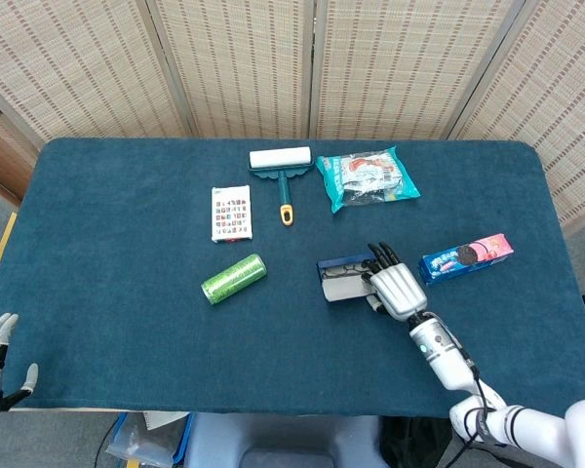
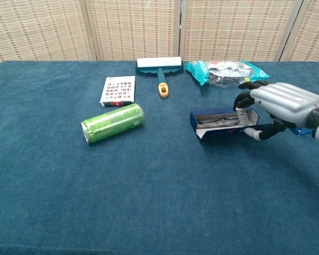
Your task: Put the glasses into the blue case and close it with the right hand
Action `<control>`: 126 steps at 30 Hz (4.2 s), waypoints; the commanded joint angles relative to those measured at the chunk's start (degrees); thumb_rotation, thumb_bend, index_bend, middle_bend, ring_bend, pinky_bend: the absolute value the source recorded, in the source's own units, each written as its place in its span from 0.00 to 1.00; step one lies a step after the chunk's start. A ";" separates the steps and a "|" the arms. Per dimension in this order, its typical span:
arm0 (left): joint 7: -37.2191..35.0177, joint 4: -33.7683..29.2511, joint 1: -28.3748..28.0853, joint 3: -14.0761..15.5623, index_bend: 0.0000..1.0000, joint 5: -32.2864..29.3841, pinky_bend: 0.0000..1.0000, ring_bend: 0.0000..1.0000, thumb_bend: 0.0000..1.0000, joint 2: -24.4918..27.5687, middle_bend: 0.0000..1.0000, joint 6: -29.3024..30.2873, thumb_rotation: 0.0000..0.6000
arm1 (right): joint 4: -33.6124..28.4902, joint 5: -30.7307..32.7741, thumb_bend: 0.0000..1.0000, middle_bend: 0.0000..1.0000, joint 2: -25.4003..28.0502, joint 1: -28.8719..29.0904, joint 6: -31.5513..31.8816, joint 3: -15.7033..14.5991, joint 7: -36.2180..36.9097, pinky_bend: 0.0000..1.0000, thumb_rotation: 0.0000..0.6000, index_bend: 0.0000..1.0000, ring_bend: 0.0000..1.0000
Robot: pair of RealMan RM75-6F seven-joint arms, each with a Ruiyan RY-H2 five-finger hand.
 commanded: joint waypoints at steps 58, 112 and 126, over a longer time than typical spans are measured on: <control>-0.99 -1.30 0.88 0.80 0.00 -1.12 0.00 0.00 0.41 2.03 0.00 -0.67 1.00 | 9.42 23.57 0.33 0.00 -4.58 13.41 -18.84 11.76 -12.36 0.00 1.00 0.00 0.00; -1.59 0.01 1.21 0.41 0.00 -0.83 0.00 0.00 0.41 1.13 0.00 0.00 1.00 | 4.25 32.16 0.19 0.10 -1.02 16.52 -22.06 6.03 -14.29 0.00 1.00 0.30 0.00; -0.07 -2.21 -0.08 -0.24 0.00 0.25 0.00 0.00 0.41 2.27 0.00 -0.18 1.00 | -13.10 22.60 0.12 0.00 10.89 6.47 -5.22 3.95 -9.33 0.00 1.00 0.00 0.00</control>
